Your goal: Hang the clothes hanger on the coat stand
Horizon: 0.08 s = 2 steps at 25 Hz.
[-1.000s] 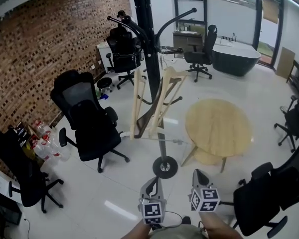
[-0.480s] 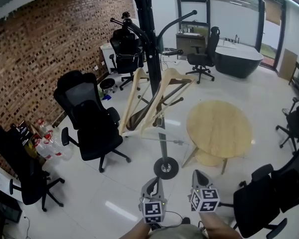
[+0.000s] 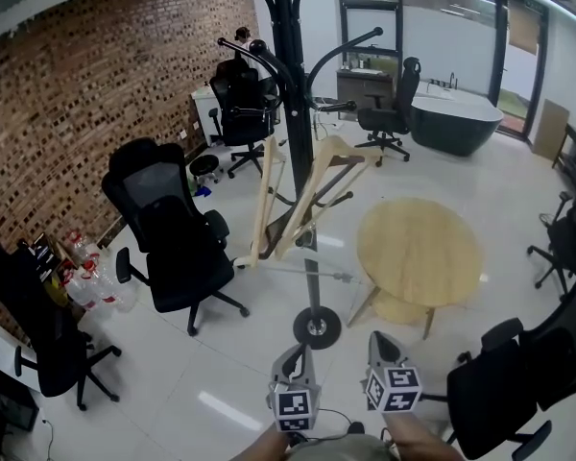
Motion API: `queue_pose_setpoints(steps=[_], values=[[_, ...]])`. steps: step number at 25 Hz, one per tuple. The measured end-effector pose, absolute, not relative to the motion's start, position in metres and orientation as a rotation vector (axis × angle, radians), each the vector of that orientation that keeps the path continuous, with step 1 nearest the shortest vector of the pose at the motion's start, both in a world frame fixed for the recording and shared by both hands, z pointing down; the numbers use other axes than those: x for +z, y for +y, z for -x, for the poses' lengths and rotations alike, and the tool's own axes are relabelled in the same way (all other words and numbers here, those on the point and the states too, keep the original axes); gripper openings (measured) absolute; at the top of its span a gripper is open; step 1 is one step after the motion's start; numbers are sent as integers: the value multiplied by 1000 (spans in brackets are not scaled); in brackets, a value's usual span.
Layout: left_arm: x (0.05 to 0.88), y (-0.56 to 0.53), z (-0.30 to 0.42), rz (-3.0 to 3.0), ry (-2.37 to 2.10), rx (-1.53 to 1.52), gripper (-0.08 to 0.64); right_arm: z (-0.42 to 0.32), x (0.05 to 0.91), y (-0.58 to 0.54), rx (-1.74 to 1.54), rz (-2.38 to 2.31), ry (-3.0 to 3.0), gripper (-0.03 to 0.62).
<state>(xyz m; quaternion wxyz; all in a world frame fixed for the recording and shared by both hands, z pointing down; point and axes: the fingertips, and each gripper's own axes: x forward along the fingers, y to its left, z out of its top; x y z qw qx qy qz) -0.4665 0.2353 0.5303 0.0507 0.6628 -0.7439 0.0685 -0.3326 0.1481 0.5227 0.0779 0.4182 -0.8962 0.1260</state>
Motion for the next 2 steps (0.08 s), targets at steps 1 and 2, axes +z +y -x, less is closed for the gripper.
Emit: queue_pose_setpoints(steps=[1, 2], values=[[531, 237, 468, -2014, -2264, 206, 17, 334, 523, 150, 372, -1245, -2685, 0], [531, 238, 469, -2010, -2264, 204, 17, 336, 522, 152, 367, -1237, -2686, 0]])
